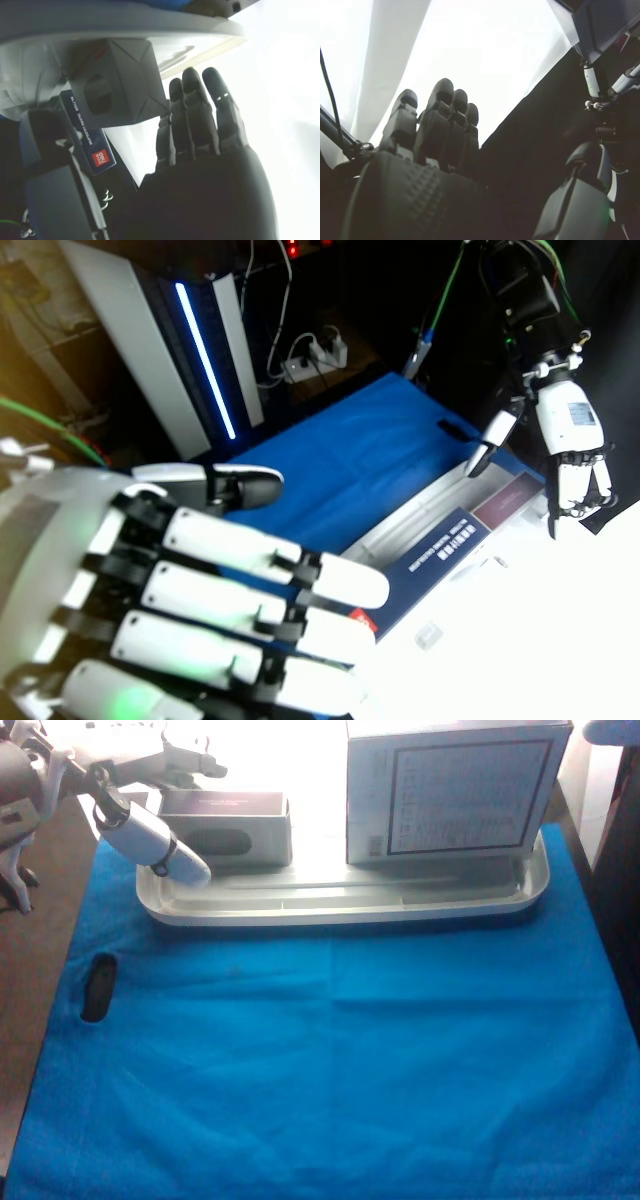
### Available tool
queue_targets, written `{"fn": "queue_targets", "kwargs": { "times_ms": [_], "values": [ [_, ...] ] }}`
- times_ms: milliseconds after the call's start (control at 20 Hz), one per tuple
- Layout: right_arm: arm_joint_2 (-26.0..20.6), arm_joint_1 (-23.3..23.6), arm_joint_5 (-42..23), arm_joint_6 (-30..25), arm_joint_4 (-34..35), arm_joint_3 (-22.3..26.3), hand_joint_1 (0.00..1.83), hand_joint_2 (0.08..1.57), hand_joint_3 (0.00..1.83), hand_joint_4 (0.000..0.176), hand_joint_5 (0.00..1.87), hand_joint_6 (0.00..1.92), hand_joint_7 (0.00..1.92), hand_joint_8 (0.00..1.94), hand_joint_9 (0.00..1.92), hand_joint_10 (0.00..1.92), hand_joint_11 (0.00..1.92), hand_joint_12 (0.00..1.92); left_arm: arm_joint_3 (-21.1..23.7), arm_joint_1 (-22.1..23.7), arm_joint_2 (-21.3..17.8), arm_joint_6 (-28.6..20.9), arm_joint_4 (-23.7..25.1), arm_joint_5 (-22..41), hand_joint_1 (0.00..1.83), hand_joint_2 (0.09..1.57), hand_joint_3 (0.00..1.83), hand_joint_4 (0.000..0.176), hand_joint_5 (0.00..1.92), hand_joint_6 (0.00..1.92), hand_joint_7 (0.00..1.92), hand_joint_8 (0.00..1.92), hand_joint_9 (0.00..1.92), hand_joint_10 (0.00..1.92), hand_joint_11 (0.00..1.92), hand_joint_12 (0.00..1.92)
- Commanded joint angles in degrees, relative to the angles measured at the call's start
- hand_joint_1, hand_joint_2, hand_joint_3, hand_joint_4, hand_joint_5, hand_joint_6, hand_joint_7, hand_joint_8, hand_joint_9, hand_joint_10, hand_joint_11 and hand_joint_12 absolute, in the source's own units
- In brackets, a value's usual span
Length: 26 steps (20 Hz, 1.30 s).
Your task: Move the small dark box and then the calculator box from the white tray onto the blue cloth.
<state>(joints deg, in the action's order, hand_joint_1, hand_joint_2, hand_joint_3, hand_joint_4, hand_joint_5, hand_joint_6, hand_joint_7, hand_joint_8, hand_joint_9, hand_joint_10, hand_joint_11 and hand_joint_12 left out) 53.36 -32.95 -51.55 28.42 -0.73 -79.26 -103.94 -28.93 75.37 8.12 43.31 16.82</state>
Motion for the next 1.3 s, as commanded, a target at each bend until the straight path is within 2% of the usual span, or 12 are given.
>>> {"fn": "queue_targets", "kwargs": {
  "times_ms": [0, 50, 100, 200, 350, 450, 600, 650, 700, 800, 1050, 1250],
  "values": [
    [0.0, 0.6, -6.6, -0.4, 1.5, 0.0, 0.73, 0.59, 0.00, 0.020, 0.47, 0.01, 0.55, 0.01, 0.53, 0.02, 0.08, 0.03, -0.6, 0.3, 0.2, -0.6, -1.4, 3.5, 0.95, 0.98, 0.01, 0.018, 0.68, 0.04, 0.81, 0.06, 0.75, 0.12, 0.12, 1.43],
    [0.0, 0.6, -6.6, -0.4, 1.5, 0.1, 0.73, 0.59, 0.00, 0.023, 0.47, 0.01, 0.55, 0.01, 0.52, 0.02, 0.08, 0.03, -0.9, 0.3, 0.4, -0.6, -1.8, 3.4, 1.01, 1.09, 0.00, 0.101, 0.91, 0.81, 0.91, 0.12, 0.73, 0.49, 0.24, 1.51],
    [0.1, 0.6, -6.6, -0.4, 1.4, 0.1, 0.73, 0.59, 0.00, 0.019, 0.46, 0.00, 0.55, 0.01, 0.52, 0.02, 0.08, 0.03, -1.0, 0.3, 0.4, -0.6, -2.3, 3.5, 1.08, 1.11, 0.00, 0.005, 0.96, 0.94, 0.85, 0.65, 0.64, 1.17, 0.34, 1.79],
    [0.1, 0.6, -6.6, -0.4, 1.4, 0.1, 0.73, 0.59, 0.00, 0.021, 0.48, 0.01, 0.56, 0.01, 0.54, 0.02, 0.08, 0.04, -1.2, 0.3, 0.4, -0.6, -2.9, 3.8, 1.09, 1.13, 0.00, 0.000, 0.95, 1.02, 0.56, 1.60, 0.57, 1.91, 0.63, 1.92],
    [0.3, 0.6, -6.6, -0.4, 1.3, 0.1, 0.72, 0.59, 0.00, 0.013, 0.48, 0.00, 0.58, 0.01, 0.54, 0.02, 0.08, 0.03, -1.5, 0.3, 0.3, -0.6, -4.1, 4.3, 1.10, 1.11, 0.00, 0.000, 0.99, 0.96, 0.62, 1.51, 0.58, 1.82, 0.57, 1.92],
    [0.3, 0.6, -6.6, -0.4, 1.2, 0.1, 0.70, 0.59, 0.00, 0.016, 0.47, 0.00, 0.57, 0.01, 0.54, 0.02, 0.09, 0.04, -1.9, 0.5, -0.1, -0.6, -6.7, 5.6, 1.13, 1.09, 0.00, 0.000, 1.02, 0.90, 0.76, 1.68, 0.81, 1.92, 0.85, 1.92],
    [0.5, 0.6, -6.6, -0.4, 1.2, 0.1, 0.70, 0.61, 0.01, 0.025, 0.48, 0.00, 0.59, 0.01, 0.54, 0.01, 0.09, 0.04, -0.3, 1.4, -3.0, -0.6, -9.9, 8.1, 1.13, 1.12, 0.00, 0.000, 0.96, 0.99, 0.68, 1.48, 0.62, 1.76, 0.57, 1.92],
    [0.6, 0.5, -6.6, -0.4, 1.2, 0.1, 0.70, 0.63, 0.01, 0.029, 0.48, 0.00, 0.59, 0.01, 0.53, 0.01, 0.09, 0.04, 1.5, 1.6, -4.9, -0.6, -10.9, 9.5, 1.22, 1.15, 0.00, 0.000, 1.01, 0.76, 0.77, 1.47, 0.57, 1.32, 0.39, 1.66],
    [0.8, 0.5, -6.6, -0.4, 1.2, 0.1, 0.70, 0.63, 0.01, 0.029, 0.48, 0.00, 0.59, 0.01, 0.53, 0.01, 0.09, 0.04, 3.2, 1.6, -6.5, -0.6, -11.7, 10.8, 1.22, 1.15, 0.00, 0.000, 1.01, 0.76, 0.77, 1.47, 0.57, 1.32, 0.39, 1.66],
    [0.9, 0.5, -6.6, -0.4, 1.2, 0.1, 0.71, 0.63, 0.01, 0.046, 0.49, 0.00, 0.59, 0.01, 0.55, 0.01, 0.10, 0.04, 7.0, 1.4, -10.1, -0.6, -11.6, 13.6, 1.21, 1.13, 0.00, 0.000, 1.04, 0.85, 0.87, 1.20, 0.74, 0.64, 0.29, 1.35],
    [1.0, 0.5, -6.6, -0.4, 1.2, 0.1, 0.74, 0.62, 0.00, 0.030, 0.51, 0.01, 0.60, 0.01, 0.55, 0.01, 0.09, 0.03, 17.4, -1.4, -18.7, -0.6, -7.6, 18.9, 1.21, 1.15, 0.00, 0.000, 1.06, 0.82, 0.79, 1.31, 0.63, 0.74, 0.11, 1.46],
    [1.1, 0.2, -6.6, -0.4, 1.3, 0.0, 0.74, 0.61, 0.00, 0.014, 0.51, 0.00, 0.61, 0.01, 0.55, 0.01, 0.10, 0.03, 22.4, -1.3, -21.5, -3.7, 1.4, 19.3, 1.22, 1.14, 0.00, 0.000, 1.04, 0.75, 0.86, 1.31, 0.80, 0.87, 0.56, 1.42]
  ]
}}
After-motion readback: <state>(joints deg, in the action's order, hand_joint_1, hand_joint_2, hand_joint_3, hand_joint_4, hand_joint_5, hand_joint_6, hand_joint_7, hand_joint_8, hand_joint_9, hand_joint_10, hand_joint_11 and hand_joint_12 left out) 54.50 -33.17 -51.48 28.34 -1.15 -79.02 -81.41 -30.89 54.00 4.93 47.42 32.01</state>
